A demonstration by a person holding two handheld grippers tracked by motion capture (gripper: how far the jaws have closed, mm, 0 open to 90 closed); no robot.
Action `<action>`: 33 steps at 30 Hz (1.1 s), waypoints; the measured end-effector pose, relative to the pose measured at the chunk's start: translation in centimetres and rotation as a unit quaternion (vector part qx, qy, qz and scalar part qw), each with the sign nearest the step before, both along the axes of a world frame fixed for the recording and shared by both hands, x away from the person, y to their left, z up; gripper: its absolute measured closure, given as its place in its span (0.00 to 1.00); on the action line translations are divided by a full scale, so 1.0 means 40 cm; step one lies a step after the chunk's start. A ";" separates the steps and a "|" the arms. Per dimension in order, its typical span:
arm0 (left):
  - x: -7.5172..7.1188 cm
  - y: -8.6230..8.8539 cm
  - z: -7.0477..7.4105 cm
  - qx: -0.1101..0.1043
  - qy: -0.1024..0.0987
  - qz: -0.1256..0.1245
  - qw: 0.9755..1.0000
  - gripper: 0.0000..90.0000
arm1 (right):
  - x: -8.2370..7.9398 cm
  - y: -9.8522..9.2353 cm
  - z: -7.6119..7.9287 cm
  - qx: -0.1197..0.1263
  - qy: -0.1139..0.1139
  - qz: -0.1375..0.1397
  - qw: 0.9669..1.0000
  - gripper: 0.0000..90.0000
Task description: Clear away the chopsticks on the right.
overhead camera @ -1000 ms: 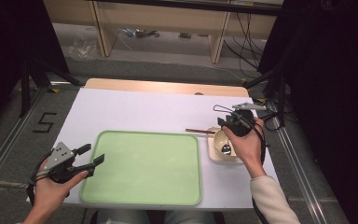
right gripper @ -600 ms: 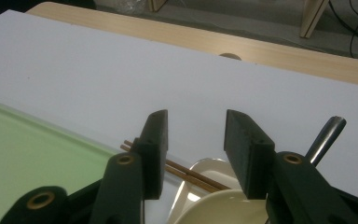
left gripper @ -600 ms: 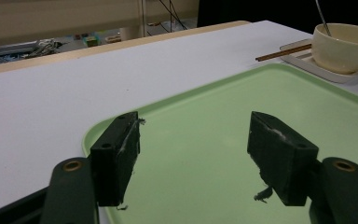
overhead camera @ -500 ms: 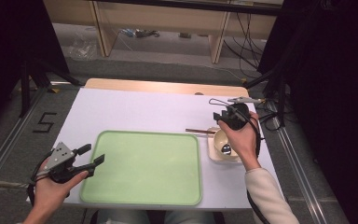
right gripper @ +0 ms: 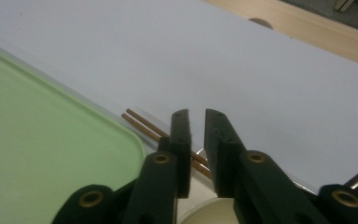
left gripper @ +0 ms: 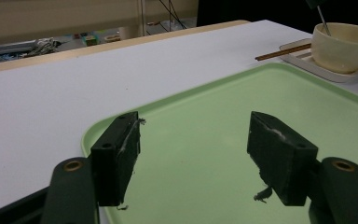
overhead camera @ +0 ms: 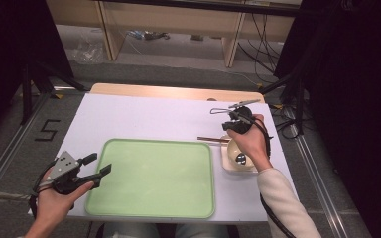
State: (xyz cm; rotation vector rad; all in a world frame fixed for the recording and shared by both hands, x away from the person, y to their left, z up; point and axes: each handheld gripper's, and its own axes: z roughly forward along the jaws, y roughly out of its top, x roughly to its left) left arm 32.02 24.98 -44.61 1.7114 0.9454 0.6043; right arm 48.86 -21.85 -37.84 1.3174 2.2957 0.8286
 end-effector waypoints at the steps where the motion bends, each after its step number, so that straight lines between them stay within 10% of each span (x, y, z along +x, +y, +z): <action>1: 0.002 0.002 0.001 0.007 -0.004 -0.004 1.000 0.38 | 0.000 0.000 0.000 0.000 0.000 0.000 1.000 0.95; 16: 0.001 0.003 0.001 0.007 -0.004 -0.005 1.000 0.39 | 0.071 0.079 -0.040 -0.050 0.113 -0.008 0.992 1.00; 22: 0.002 0.001 -0.001 0.003 -0.004 -0.006 1.000 0.39 | 0.090 0.092 -0.066 -0.068 0.166 -0.023 0.984 1.00; 32: 0.003 0.000 -0.003 0.006 -0.001 -0.005 1.000 0.39 | 0.115 0.092 -0.096 -0.091 0.179 -0.041 0.979 1.00; 33: 0.003 0.000 -0.003 0.006 -0.001 -0.005 1.000 0.39 | 0.126 0.080 -0.102 -0.091 0.169 -0.003 0.981 1.00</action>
